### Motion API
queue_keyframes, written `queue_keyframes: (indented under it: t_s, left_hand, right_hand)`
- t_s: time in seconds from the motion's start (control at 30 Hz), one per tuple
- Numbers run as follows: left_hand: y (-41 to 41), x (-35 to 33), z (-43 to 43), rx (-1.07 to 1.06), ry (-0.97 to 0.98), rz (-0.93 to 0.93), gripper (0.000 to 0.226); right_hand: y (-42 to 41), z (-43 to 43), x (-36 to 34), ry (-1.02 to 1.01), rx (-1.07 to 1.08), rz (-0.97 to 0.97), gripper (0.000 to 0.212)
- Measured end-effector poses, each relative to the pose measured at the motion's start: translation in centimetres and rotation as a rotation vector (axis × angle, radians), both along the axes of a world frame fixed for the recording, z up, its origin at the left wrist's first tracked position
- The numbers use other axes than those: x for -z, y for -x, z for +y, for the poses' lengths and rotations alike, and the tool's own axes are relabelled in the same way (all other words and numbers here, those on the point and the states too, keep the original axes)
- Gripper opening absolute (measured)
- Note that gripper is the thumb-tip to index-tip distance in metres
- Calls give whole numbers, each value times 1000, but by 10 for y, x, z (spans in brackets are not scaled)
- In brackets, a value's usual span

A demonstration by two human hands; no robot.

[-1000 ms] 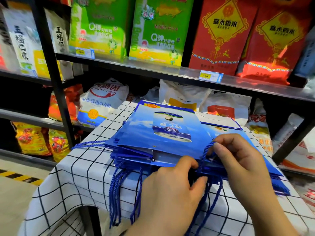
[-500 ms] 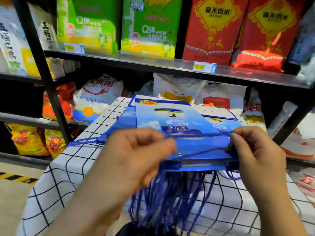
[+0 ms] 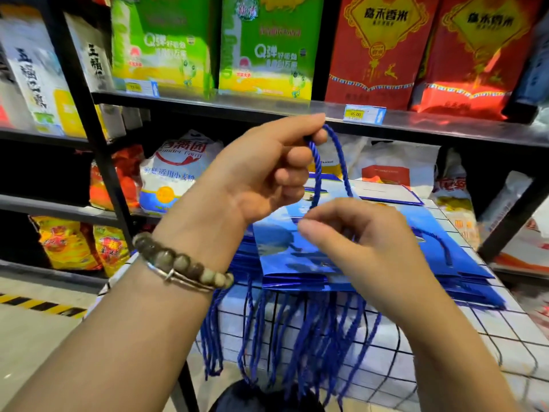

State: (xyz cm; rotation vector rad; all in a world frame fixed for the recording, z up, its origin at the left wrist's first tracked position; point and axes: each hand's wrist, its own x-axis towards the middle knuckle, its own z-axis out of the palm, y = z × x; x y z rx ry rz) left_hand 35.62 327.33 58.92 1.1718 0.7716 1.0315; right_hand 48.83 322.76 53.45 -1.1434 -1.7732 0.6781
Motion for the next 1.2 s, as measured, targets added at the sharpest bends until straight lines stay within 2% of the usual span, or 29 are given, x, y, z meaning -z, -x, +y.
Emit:
queue_keyframes:
  t_s: [0.07, 0.2, 0.27, 0.33, 0.43, 0.6, 0.67, 0.73, 0.8, 0.83, 0.97, 1.03, 1.2]
  left_hand:
    - [1, -2, 2, -2, 4, -5, 28]
    - [0, -5, 2, 2, -5, -5, 29]
    - [-1, -5, 3, -12, -9, -7, 29]
    - [-2, -3, 5, -29, -8, -14, 29]
    - [-2, 2, 8, -33, 15, -21, 28]
    - [-5, 3, 11, -93, 2, -11, 24]
    - [-3, 8, 10, -195, -125, 218, 24]
    - [4, 21, 5, -339, -355, 664, 42]
    - [13, 35, -13, -500, -551, 1116, 47]
    - [16, 39, -26, -506, -588, 1211, 46]
    - [11, 53, -63, -299, -562, 1297, 60]
    - [10, 63, -63, -285, -579, 1313, 57]
    - [11, 75, -61, -350, -532, 1152, 48]
  right_hand:
    - [-3, 6, -1, 6, 62, 45, 17]
    - [-7, 12, -3, 16, 56, -74, 9]
    - [-6, 13, -5, 17, 13, -103, 18]
    - [-5, 11, -8, 66, -43, -12, 20]
    - [-5, 11, -9, 158, -95, 126, 12]
    - [-8, 16, -6, 125, -71, 135, 14]
    - [-12, 19, -5, 148, -52, 186, 15]
    - [-18, 18, -3, 157, -33, 182, 16]
    - [-23, 16, -1, 169, -22, 159, 13]
    - [-25, 15, 0, 173, -18, 148, 12]
    - [-31, 14, 3, 133, 1, -53, 17]
    - [-32, 14, 4, 123, -17, -102, 20]
    - [-30, 15, 9, 108, -17, -136, 18]
